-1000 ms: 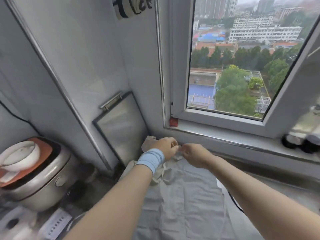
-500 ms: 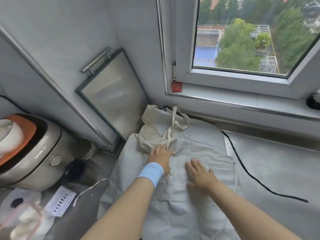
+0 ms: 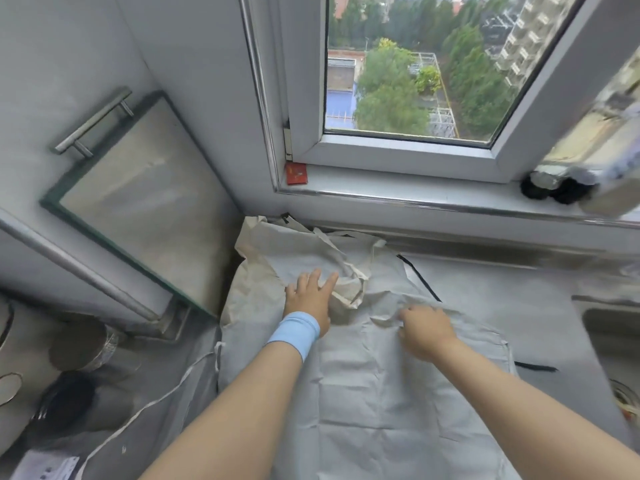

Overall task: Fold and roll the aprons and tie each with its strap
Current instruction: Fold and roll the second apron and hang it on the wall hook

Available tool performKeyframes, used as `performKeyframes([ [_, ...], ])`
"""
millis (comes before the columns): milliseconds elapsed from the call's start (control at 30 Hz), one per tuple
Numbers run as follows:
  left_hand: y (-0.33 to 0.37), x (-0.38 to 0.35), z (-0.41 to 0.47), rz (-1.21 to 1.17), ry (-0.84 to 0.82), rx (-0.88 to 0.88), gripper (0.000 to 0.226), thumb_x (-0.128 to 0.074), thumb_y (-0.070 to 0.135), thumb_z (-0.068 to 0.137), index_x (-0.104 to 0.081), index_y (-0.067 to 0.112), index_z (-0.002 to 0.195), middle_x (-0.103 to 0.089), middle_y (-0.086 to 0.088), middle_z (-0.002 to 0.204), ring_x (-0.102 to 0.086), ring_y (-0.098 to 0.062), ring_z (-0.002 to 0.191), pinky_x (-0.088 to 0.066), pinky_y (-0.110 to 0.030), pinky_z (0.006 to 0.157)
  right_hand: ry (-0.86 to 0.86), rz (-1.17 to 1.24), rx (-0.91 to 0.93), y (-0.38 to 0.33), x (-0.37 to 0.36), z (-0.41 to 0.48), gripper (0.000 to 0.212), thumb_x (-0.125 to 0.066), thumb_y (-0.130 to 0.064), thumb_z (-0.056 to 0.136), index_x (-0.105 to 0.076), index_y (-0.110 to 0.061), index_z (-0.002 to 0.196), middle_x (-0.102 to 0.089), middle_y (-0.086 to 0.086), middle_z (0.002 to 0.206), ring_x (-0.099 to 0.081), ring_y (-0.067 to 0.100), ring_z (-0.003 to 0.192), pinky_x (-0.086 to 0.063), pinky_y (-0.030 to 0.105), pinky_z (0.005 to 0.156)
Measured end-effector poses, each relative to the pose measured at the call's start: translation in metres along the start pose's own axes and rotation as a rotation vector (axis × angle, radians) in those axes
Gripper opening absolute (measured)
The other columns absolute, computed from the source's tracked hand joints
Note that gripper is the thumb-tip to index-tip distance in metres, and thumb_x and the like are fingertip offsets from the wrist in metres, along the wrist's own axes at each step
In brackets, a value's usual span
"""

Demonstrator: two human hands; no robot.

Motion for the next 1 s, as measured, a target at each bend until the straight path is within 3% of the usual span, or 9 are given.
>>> performKeyframes([
  [133, 0.001, -0.009, 0.021, 0.041, -0.056, -0.079, 0.080, -0.063, 0.033, 0.086, -0.016, 0.036, 0.150, -0.025, -0.004, 0.155, -0.023, -0.028, 0.142, -0.022, -0.041, 0.111, 0.165, 0.231, 0.080, -0.034, 0.028, 0.021, 0.068, -0.063, -0.017, 0.088, -0.031, -0.025, 0.147, -0.047, 0.007, 0.123, -0.056, 0.033, 0.105, -0.042, 0.038, 0.074],
  [233, -0.002, -0.006, 0.037, 0.023, 0.036, -0.119, 0.038, -0.050, 0.027, 0.092, -0.050, 0.039, 0.129, -0.060, 0.003, 0.125, -0.048, -0.023, 0.119, -0.033, -0.036, 0.098, 0.167, 0.171, 0.116, -0.055, 0.042, 0.050, 0.096, -0.059, -0.004, 0.083, -0.005, -0.036, 0.155, -0.048, 0.007, 0.111, -0.059, 0.033, 0.094, -0.039, 0.036, 0.064],
  [400, -0.028, 0.004, 0.040, -0.594, -0.017, 0.002, 0.022, -0.041, 0.021, 0.097, -0.060, 0.029, 0.088, -0.066, 0.008, 0.077, -0.062, -0.023, 0.086, -0.045, -0.030, 0.078, 0.095, 0.176, 0.020, -0.049, 0.054, 0.087, 0.034, -0.052, -0.011, 0.085, -0.059, -0.026, 0.115, -0.067, 0.004, 0.109, -0.063, 0.030, 0.101, -0.042, 0.032, 0.068],
  [500, -0.032, 0.021, 0.039, -0.688, 0.128, -0.028, 0.011, -0.050, 0.030, 0.095, -0.060, 0.024, 0.096, -0.063, 0.007, 0.090, -0.061, -0.022, 0.091, -0.045, -0.030, 0.078, 0.103, 0.364, -0.056, -0.035, 0.063, 0.088, 0.020, -0.048, -0.017, 0.088, -0.065, -0.021, 0.097, -0.068, 0.009, 0.103, -0.061, 0.033, 0.095, -0.040, 0.031, 0.068],
  [600, -0.008, 0.040, 0.033, -0.681, 0.277, -0.151, 0.060, -0.071, 0.055, 0.070, -0.048, 0.034, 0.122, -0.051, 0.012, 0.116, -0.054, -0.011, 0.101, -0.044, -0.030, 0.084, 0.227, 0.471, -0.113, -0.024, 0.092, 0.083, 0.015, -0.049, -0.022, 0.082, -0.063, -0.018, 0.087, -0.068, 0.008, 0.096, -0.061, 0.033, 0.092, -0.042, 0.032, 0.068],
  [700, 0.024, 0.050, 0.032, -0.338, 0.416, -0.243, 0.090, -0.075, 0.036, 0.062, -0.026, 0.041, 0.137, -0.047, 0.007, 0.125, -0.057, -0.023, 0.101, -0.047, -0.036, 0.078, 0.411, 0.419, -0.114, -0.015, 0.128, 0.072, 0.017, -0.052, -0.030, 0.080, -0.051, -0.019, 0.068, -0.067, 0.007, 0.082, -0.061, 0.033, 0.082, -0.039, 0.031, 0.062],
  [800, 0.037, 0.062, 0.034, -0.373, 0.492, -0.260, 0.070, -0.066, 0.025, 0.079, -0.024, 0.038, 0.135, -0.056, 0.000, 0.121, -0.062, -0.036, 0.080, -0.050, -0.040, 0.061, 0.482, 0.340, -0.101, -0.001, 0.147, 0.066, 0.022, -0.051, -0.038, 0.083, -0.050, -0.021, 0.068, -0.068, 0.008, 0.081, -0.062, 0.033, 0.079, -0.043, 0.032, 0.062],
  [933, 0.046, 0.084, 0.049, -0.737, 0.332, -0.198, 0.019, -0.047, 0.025, 0.097, -0.054, 0.025, 0.114, -0.065, 0.000, 0.092, -0.060, -0.032, 0.082, -0.043, -0.032, 0.065, 0.496, 0.292, -0.128, 0.034, 0.160, 0.068, 0.029, -0.046, -0.040, 0.090, -0.051, -0.016, 0.074, -0.068, 0.012, 0.084, -0.062, 0.034, 0.078, -0.042, 0.033, 0.062],
  [1000, 0.040, 0.097, 0.066, -0.863, 0.336, -0.031, 0.020, -0.046, 0.020, 0.095, -0.065, 0.023, 0.102, -0.069, -0.003, 0.092, -0.060, -0.029, 0.087, -0.041, -0.027, 0.068, 0.542, 0.309, -0.131, 0.046, 0.170, 0.073, 0.024, -0.047, -0.035, 0.092, -0.056, -0.013, 0.085, -0.068, 0.013, 0.088, -0.062, 0.035, 0.082, -0.041, 0.034, 0.063],
])
Point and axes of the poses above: each hand's wrist, its own z-axis towards the middle knuckle, its own x-axis out of the back of the hand, y = z × x, the point moved 6 cm from there along z, towards the middle knuckle
